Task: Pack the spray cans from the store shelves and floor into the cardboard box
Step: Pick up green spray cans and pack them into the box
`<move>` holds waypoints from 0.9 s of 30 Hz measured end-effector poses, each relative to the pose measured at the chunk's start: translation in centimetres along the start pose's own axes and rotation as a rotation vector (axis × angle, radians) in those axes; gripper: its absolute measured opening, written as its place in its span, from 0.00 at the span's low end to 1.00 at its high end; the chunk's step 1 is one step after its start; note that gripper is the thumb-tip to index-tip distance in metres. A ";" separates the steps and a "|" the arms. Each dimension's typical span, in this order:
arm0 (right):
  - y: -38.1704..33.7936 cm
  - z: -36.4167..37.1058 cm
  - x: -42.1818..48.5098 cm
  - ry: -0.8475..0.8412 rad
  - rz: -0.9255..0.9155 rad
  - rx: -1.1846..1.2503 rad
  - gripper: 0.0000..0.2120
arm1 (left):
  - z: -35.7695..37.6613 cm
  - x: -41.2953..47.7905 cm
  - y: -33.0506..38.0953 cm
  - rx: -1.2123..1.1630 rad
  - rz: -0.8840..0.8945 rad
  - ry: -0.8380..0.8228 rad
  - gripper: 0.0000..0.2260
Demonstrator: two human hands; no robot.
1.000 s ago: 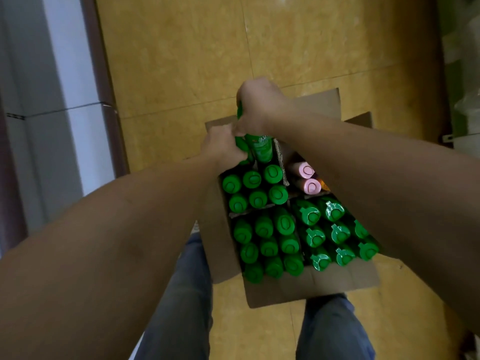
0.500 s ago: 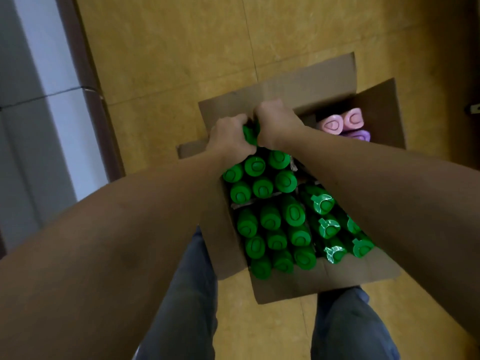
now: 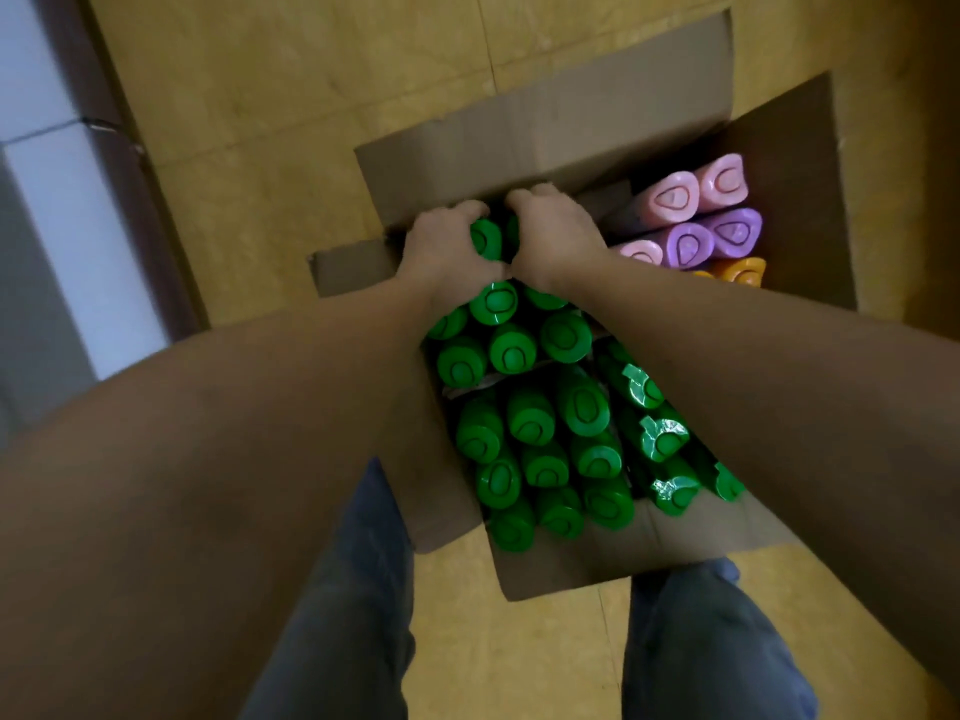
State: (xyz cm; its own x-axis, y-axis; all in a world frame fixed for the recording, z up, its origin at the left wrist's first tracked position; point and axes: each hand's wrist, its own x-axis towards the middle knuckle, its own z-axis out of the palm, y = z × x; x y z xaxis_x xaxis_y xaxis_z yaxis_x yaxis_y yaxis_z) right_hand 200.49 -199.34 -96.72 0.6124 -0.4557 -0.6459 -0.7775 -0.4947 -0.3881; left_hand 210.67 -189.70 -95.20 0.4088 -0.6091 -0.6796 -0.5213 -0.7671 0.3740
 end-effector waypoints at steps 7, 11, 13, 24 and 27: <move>-1.5 -4.6 -4.8 0.031 0.063 0.003 0.33 | -3.7 -4.8 2.2 -0.049 -0.022 -0.017 0.46; -3.5 -9.9 -8.6 0.082 0.025 -0.010 0.32 | -8.3 -8.0 5.3 0.053 -0.009 0.034 0.43; -4.6 -12.8 -10.9 0.098 0.001 -0.006 0.34 | -10.4 -10.2 7.0 0.134 0.003 0.066 0.40; -8.8 -33.0 -27.5 0.377 -0.217 -0.162 0.32 | -22.9 -28.6 22.6 0.140 0.032 0.446 0.38; -10.6 -36.8 -32.8 0.413 -0.308 -0.202 0.33 | -25.4 -34.5 25.6 0.173 0.006 0.538 0.37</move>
State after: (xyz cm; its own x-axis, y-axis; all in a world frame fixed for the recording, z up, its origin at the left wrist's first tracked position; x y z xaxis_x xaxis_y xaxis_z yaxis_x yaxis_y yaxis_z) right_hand 193.88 -206.36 -47.20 0.8440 -0.4996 -0.1953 -0.5356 -0.7646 -0.3585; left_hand 202.23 -193.40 -46.17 0.7061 -0.6649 -0.2437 -0.6213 -0.7468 0.2373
